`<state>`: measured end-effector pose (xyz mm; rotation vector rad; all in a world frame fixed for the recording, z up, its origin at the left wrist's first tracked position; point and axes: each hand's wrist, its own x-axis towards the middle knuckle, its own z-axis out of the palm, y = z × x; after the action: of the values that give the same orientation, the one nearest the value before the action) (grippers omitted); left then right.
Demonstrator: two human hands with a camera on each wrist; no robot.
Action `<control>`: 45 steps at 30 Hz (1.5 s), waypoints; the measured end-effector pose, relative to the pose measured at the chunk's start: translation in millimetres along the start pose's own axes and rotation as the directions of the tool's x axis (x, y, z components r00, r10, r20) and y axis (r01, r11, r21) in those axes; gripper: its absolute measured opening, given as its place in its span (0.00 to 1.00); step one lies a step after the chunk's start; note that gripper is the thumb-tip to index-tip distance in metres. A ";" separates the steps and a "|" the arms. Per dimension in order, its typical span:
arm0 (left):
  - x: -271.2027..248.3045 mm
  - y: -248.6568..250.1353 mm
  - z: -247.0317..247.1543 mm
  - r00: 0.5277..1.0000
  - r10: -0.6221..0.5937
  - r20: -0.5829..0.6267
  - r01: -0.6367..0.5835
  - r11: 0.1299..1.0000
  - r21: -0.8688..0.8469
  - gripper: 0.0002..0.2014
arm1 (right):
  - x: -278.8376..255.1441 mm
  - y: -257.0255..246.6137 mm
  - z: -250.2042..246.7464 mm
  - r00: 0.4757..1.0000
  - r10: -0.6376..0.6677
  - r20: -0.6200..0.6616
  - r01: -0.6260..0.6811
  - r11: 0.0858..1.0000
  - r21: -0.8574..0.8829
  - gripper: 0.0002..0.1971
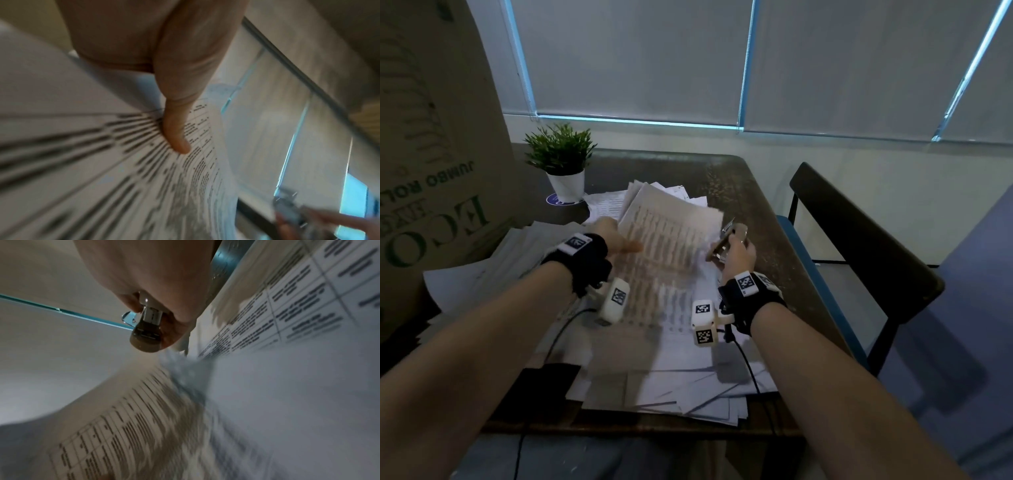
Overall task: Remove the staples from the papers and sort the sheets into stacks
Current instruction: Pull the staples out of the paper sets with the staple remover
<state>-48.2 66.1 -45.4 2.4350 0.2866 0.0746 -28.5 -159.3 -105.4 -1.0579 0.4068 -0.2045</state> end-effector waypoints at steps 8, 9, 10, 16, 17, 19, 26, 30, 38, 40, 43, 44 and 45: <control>23.1 -73.9 -46.8 0.979 -0.073 -0.191 0.162 0.847 0.506 0.24 | 19.7 25.8 -7.9 0.994 0.064 0.092 -0.056 0.994 -0.090 0.24; 23.0 -79.4 -45.4 0.967 -0.057 -0.249 0.178 0.849 0.497 0.20 | 19.3 27.5 -13.7 0.993 0.071 0.094 -0.061 0.992 -0.108 0.20; 20.8 -81.6 -41.6 0.946 -0.033 -0.323 0.200 0.843 0.499 0.19 | 20.6 30.1 -18.2 0.993 0.081 0.087 -0.071 0.991 -0.114 0.17; 15.3 -48.4 4.0 0.912 0.372 -0.174 -0.209 0.785 0.583 0.19 | 20.6 31.6 -26.8 0.993 0.082 0.086 -0.072 0.991 -0.117 0.12; 13.2 -37.6 14.4 0.918 0.396 -0.030 -0.319 0.780 0.538 0.19 | 21.9 32.4 -26.9 0.993 0.081 0.090 -0.070 0.991 -0.118 0.14; 6.5 -18.4 34.7 0.912 0.288 0.293 -0.390 0.830 0.399 0.23 | 21.7 33.3 -28.2 0.989 0.094 0.110 -0.083 0.991 -0.103 0.12; 8.1 0.2 56.2 0.812 -0.059 0.581 -0.421 0.630 0.653 0.47 | 25.7 33.8 -33.1 0.983 0.115 0.142 -0.108 0.992 -0.058 0.08; 12.8 3.9 50.3 0.889 -0.050 0.455 -0.265 0.754 0.601 0.34 | 29.4 35.1 -35.2 0.980 0.100 0.174 -0.088 0.993 -0.075 0.04; 30.0 0.0 51.9 0.989 -0.020 0.143 -0.048 0.890 0.453 0.15 | 24.9 34.3 -33.2 0.984 0.104 0.146 -0.086 0.988 -0.126 0.06; 29.4 0.2 53.2 0.995 0.034 0.094 -0.066 0.928 0.367 0.13 | 28.0 36.9 -31.8 0.988 0.107 0.114 -0.086 0.981 -0.177 0.12; 25.6 -1.3 54.7 0.995 0.020 0.100 -0.029 0.996 0.088 0.04 | 35.1 38.0 -29.5 0.991 0.094 0.096 -0.059 0.946 -0.317 0.19; 24.4 -4.3 52.5 0.993 -0.006 0.117 0.008 1.000 -0.014 0.02 | 34.0 34.7 -28.0 0.992 0.076 0.100 -0.033 0.929 -0.369 0.22; 24.4 -9.0 49.6 0.993 -0.023 0.118 0.035 0.995 -0.095 0.03 | 30.3 29.7 -26.1 0.991 0.052 0.120 0.002 0.911 -0.413 0.25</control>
<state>-19.8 47.3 -89.8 2.3273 0.2596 -0.0657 -12.9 -176.7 -149.4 -1.4736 0.3541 -0.0237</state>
